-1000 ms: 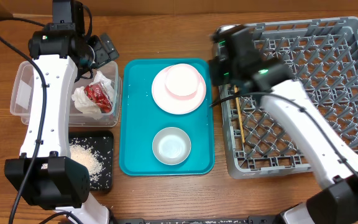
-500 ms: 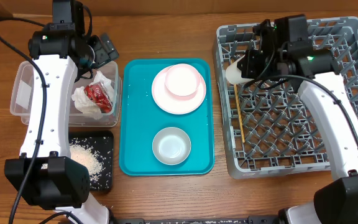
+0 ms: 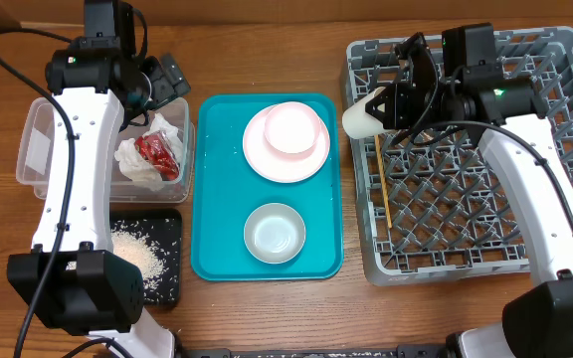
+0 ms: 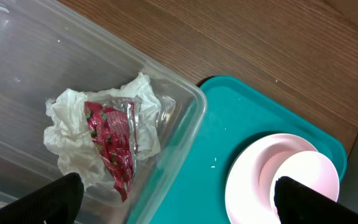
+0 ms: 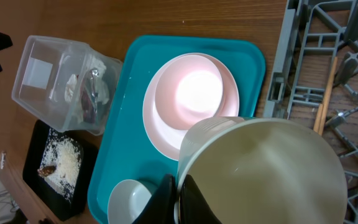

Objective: Sort waste into correct bins and load items into the dishwasher
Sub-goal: 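Lift the white bowl with the right gripper and carry it into the rack, then lower the white bowl into the rack's upper left slots and release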

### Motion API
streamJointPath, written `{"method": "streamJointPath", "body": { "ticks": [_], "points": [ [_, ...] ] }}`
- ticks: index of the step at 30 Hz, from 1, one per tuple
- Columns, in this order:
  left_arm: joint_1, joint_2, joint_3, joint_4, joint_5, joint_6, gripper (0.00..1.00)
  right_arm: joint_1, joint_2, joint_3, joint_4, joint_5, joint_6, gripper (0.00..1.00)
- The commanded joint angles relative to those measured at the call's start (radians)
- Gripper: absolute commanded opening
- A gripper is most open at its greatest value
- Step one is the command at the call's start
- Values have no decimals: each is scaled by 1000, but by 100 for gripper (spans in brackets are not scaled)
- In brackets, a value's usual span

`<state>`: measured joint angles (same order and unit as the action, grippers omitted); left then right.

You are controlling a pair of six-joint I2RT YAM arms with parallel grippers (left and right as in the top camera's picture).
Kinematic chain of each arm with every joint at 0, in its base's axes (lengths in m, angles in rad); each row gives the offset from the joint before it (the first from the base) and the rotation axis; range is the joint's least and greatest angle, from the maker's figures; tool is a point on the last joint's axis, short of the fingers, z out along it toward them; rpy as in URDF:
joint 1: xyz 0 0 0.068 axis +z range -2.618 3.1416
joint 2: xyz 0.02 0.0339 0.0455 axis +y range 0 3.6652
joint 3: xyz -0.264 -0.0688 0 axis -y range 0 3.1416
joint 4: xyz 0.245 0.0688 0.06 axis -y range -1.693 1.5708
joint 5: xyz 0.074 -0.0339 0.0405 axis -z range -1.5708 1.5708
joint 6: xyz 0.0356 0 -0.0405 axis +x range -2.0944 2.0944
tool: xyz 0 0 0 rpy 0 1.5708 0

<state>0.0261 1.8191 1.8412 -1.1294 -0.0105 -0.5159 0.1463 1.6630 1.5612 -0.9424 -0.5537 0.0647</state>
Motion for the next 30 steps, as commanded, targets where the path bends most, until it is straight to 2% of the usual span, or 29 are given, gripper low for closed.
{"method": "streamJointPath", "body": {
  "ticks": [1,8,15,22,30],
  "points": [
    [-6,-14,14,4,4,12,100,-7,42,-3,6,-17,-33,4],
    [-6,-14,14,4,4,12,100,-11,103,-3,19,1,-66,4],
    [-6,-14,14,4,4,12,100,-11,120,-3,-6,174,-66,4],
    [-6,-14,14,4,4,12,100,-11,121,-3,-24,293,-66,12],
    [-6,-14,14,4,4,12,100,-11,124,-3,-26,317,-65,15]
  ]
}}
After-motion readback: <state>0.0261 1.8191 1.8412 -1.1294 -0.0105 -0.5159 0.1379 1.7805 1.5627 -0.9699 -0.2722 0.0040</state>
